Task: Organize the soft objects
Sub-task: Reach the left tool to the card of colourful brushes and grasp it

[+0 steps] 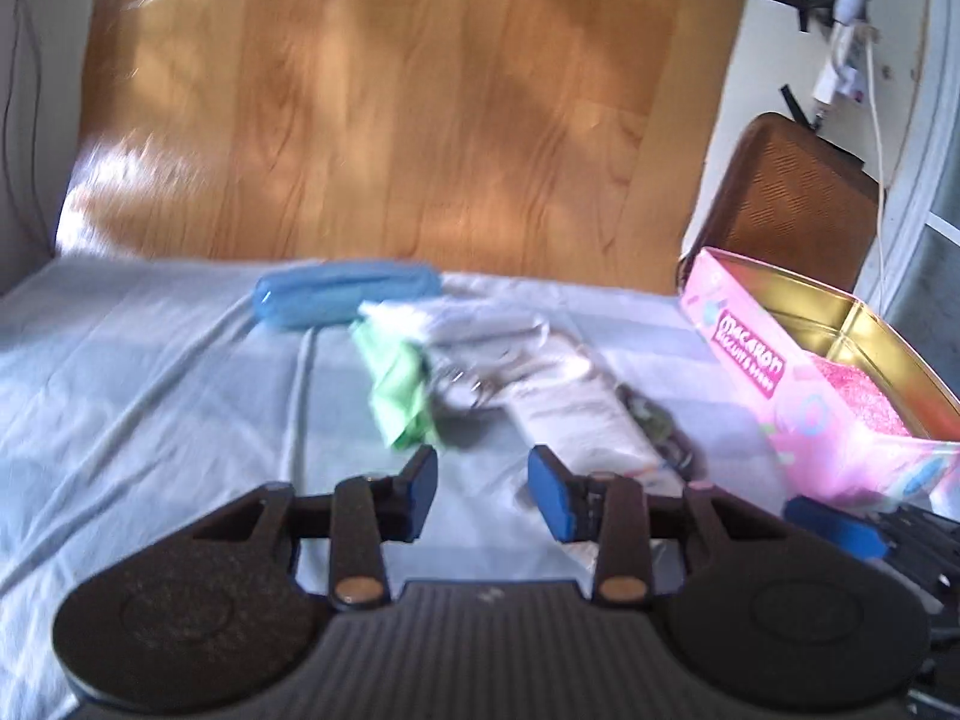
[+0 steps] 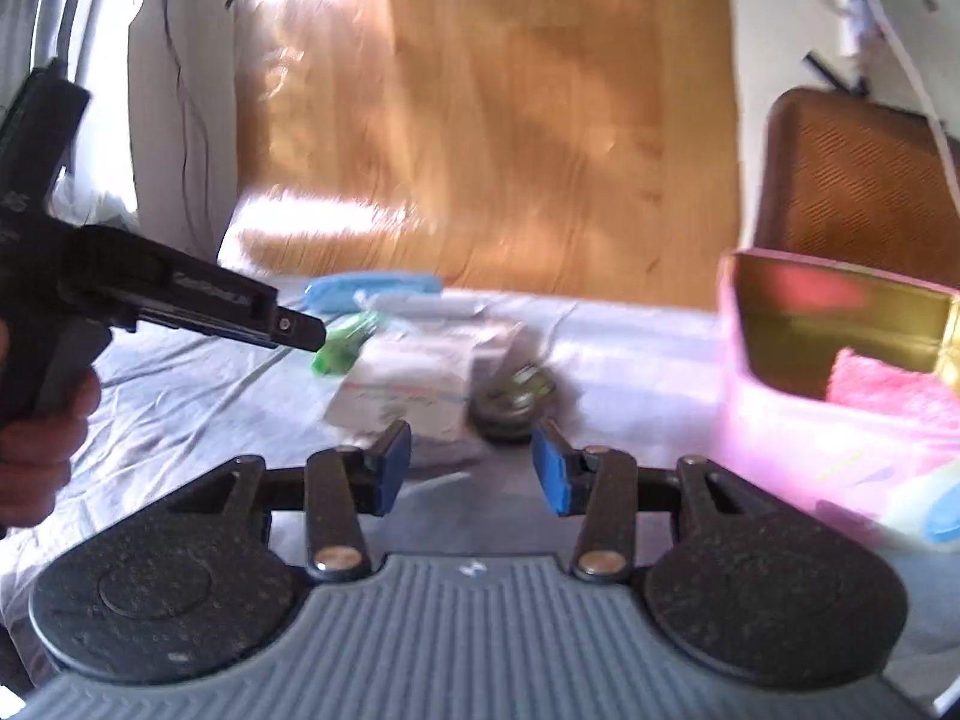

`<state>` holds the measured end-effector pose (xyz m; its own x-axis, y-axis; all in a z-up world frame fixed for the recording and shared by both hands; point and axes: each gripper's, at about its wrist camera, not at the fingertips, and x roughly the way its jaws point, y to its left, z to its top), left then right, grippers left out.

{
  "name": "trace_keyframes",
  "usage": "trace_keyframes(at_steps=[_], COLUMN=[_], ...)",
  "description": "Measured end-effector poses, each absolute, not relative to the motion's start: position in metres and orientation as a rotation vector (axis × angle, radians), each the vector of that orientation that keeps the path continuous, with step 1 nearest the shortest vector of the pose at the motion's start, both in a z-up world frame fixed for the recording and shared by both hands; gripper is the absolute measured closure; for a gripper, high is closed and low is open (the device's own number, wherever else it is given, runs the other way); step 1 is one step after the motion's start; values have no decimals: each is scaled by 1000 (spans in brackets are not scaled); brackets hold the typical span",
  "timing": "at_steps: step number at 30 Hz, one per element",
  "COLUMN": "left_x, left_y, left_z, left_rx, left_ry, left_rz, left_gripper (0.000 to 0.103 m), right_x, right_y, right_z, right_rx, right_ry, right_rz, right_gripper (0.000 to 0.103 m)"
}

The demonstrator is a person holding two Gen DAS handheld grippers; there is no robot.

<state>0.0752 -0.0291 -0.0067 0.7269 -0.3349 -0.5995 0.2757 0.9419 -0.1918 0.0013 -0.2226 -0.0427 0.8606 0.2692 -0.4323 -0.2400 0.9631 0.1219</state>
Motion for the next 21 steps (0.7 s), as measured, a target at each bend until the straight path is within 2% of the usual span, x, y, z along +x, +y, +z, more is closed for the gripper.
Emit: trace_keyframes(at_steps=[4, 6, 7, 8, 10, 12, 13, 14, 17, 21], left_x=[77, 79, 79, 80, 79, 78, 77, 76, 77, 75], left_y=[-11, -8, -6, -5, -2, 1, 3, 5, 15, 39], left_z=[-25, -33, -36, -38, -39, -39, -39, -39, -38, -36], left_rx=[-166, -178, -181, -185, -191, -197, -199, -202, -227, -307], left_ry=[738, 757, 764, 768, 770, 767, 764, 763, 765, 765], left_rz=[-361, -364, -368, -374, -378, -382, -383, -382, -370, -348], left_gripper=[70, 70, 70, 70, 69, 69, 69, 69, 69, 68], right_x=[25, 33, 40, 46, 53, 52, 50, 47, 31, -3], right_y=[-211, -205, -205, -204, -204, -205, -206, -207, -199, -151], right_z=[-43, -49, -52, -56, -60, -59, -57, -54, -41, -31], right_rx=[119, 165, 184, 207, 246, 259, 252, 246, 125, -265], right_ry=[510, 550, 573, 595, 616, 593, 581, 567, 491, 376], right_rz=[266, 264, 266, 266, 261, 241, 226, 226, 254, 320], right_gripper=[54, 41, 26, 20, 20, 40, 63, 70, 85, 94])
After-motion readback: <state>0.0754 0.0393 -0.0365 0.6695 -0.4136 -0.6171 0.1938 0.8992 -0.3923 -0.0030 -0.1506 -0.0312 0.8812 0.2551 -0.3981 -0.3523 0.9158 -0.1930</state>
